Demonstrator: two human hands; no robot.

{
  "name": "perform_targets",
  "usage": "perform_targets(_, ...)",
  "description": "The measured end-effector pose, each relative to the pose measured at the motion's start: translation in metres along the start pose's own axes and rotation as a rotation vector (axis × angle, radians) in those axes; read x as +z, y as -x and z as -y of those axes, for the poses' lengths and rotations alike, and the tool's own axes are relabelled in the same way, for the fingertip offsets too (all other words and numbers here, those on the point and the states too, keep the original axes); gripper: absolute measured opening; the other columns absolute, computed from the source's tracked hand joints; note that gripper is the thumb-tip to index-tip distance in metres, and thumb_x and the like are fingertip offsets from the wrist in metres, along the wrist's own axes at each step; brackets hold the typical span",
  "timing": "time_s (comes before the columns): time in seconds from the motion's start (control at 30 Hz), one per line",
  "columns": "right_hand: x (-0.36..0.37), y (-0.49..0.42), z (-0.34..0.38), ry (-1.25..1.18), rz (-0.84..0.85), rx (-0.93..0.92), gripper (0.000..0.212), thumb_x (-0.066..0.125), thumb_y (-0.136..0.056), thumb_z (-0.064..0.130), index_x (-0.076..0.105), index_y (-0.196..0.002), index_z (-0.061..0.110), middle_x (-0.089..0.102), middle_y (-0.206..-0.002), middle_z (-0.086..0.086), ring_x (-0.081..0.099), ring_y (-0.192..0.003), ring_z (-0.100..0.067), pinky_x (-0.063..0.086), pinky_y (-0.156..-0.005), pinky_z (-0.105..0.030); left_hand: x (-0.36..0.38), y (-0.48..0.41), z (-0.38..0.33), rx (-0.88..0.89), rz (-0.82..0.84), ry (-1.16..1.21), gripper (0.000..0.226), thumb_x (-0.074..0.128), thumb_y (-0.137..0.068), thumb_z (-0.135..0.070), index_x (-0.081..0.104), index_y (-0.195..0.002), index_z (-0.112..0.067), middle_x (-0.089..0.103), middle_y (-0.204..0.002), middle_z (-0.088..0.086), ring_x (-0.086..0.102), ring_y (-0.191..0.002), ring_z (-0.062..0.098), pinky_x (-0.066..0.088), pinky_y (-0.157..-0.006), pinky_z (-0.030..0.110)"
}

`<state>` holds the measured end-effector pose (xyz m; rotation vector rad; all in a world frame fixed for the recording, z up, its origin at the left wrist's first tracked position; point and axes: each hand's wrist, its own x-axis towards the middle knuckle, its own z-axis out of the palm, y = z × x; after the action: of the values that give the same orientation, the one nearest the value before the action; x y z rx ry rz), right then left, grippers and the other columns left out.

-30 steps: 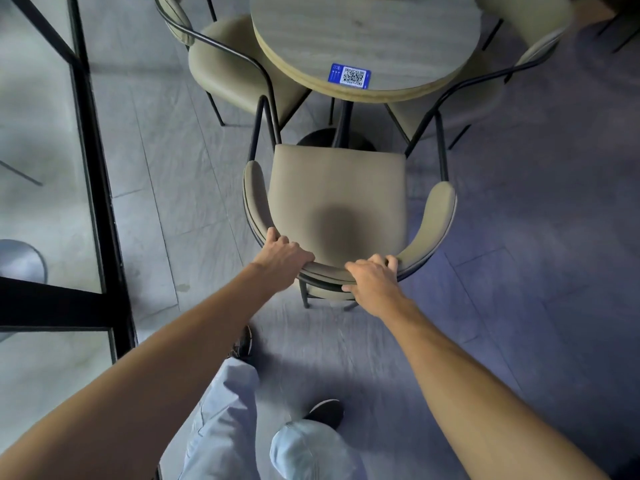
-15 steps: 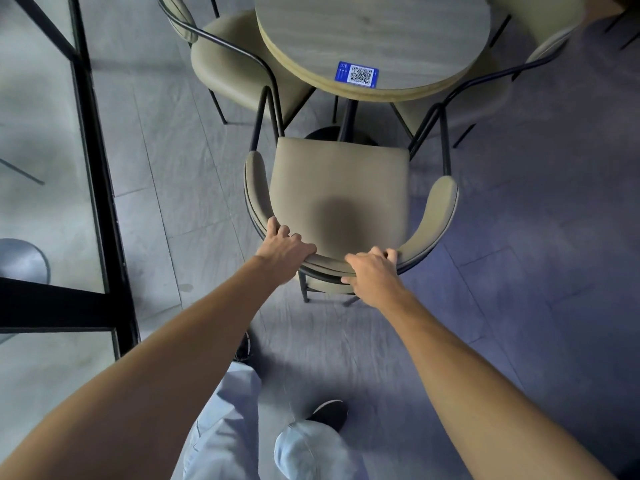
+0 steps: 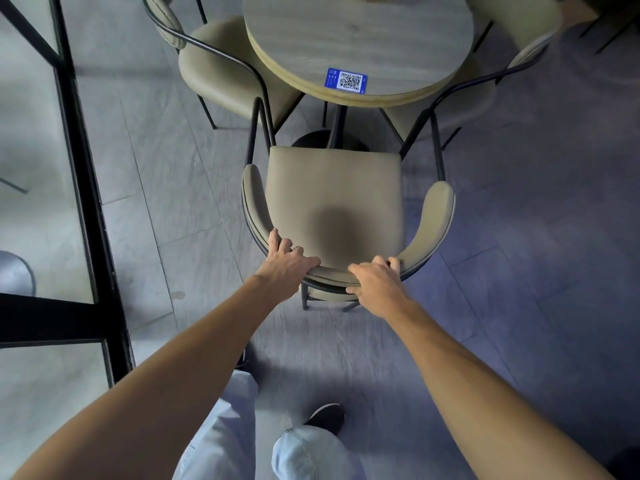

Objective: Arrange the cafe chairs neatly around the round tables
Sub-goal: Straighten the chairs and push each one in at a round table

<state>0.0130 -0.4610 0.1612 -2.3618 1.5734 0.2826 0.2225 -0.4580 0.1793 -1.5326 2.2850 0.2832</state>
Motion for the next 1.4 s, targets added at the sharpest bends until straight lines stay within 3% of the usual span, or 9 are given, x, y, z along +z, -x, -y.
perform_targets(0.13, -0.001, -0.007, -0.005, -0.004, -0.002, -0.015, 0.016, 0.064, -0.094, 0.035, 0.059, -0.097, 0.020, 0.066, -0.096, 0.003, 0.048, -0.100, -0.024, 0.026, -0.089, -0.042, -0.002, -0.006, 0.001, -0.010, 0.011, -0.007, 0.065, 0.052, -0.081, 0.004, 0.045, -0.135, -0.031, 0.059, -0.113, 0.006, 0.045, -0.119, 0.037, 0.010, -0.113, 0.066)
perform_targets(0.43, 0.003, -0.015, -0.016, -0.009, -0.031, -0.025, 0.019, 0.066, -0.092, 0.037, 0.062, -0.102, 0.021, 0.068, -0.098, 0.003, 0.048, -0.101, -0.024, 0.025, -0.085, -0.041, -0.011, -0.012, -0.006, -0.019, 0.001, -0.104, 0.049, 0.053, -0.086, -0.006, 0.044, -0.130, -0.027, 0.061, -0.114, 0.009, 0.051, -0.108, 0.034, 0.023, -0.108, 0.061)
perform_targets(0.73, 0.002, -0.014, -0.018, -0.022, -0.034, -0.014, 0.023, 0.066, -0.092, 0.040, 0.063, -0.103, 0.020, 0.070, -0.099, 0.003, 0.048, -0.101, -0.023, 0.027, -0.088, -0.039, -0.007, -0.019, -0.007, -0.049, 0.012, -0.036, 0.051, 0.055, -0.083, -0.005, 0.047, -0.127, -0.029, 0.059, -0.112, 0.007, 0.049, -0.111, 0.035, 0.019, -0.108, 0.062)
perform_targets(0.97, 0.002, -0.014, -0.016, -0.049, -0.038, 0.018, 0.031, 0.068, -0.090, 0.043, 0.064, -0.110, 0.020, 0.071, -0.103, 0.002, 0.049, -0.103, -0.023, 0.027, -0.090, -0.039, -0.009, -0.029, -0.006, -0.055, 0.068, 0.107, 0.035, 0.059, -0.093, -0.029, 0.053, -0.126, -0.038, 0.059, -0.116, 0.002, 0.046, -0.115, 0.032, 0.014, -0.107, 0.069)
perform_targets(1.27, 0.001, -0.014, -0.014, -0.023, -0.022, 0.042, 0.034, 0.066, -0.091, 0.045, 0.062, -0.115, 0.022, 0.069, -0.110, 0.004, 0.050, -0.107, -0.023, 0.028, -0.092, -0.040, -0.005, -0.026, -0.007, -0.032, 0.027, 0.089, 0.044, 0.061, -0.093, -0.037, 0.047, -0.135, -0.040, 0.059, -0.122, 0.002, 0.046, -0.117, 0.030, 0.017, -0.106, 0.069)
perform_targets(1.4, -0.002, -0.013, -0.010, -0.021, -0.001, 0.067, 0.038, 0.067, -0.090, 0.046, 0.062, -0.120, 0.022, 0.070, -0.112, 0.003, 0.050, -0.110, -0.023, 0.028, -0.093, -0.039, -0.007, -0.022, -0.009, -0.025, 0.020, 0.075, 0.032, 0.059, -0.095, -0.038, 0.054, -0.126, -0.036, 0.060, -0.118, 0.003, 0.048, -0.113, 0.029, 0.019, -0.106, 0.064)
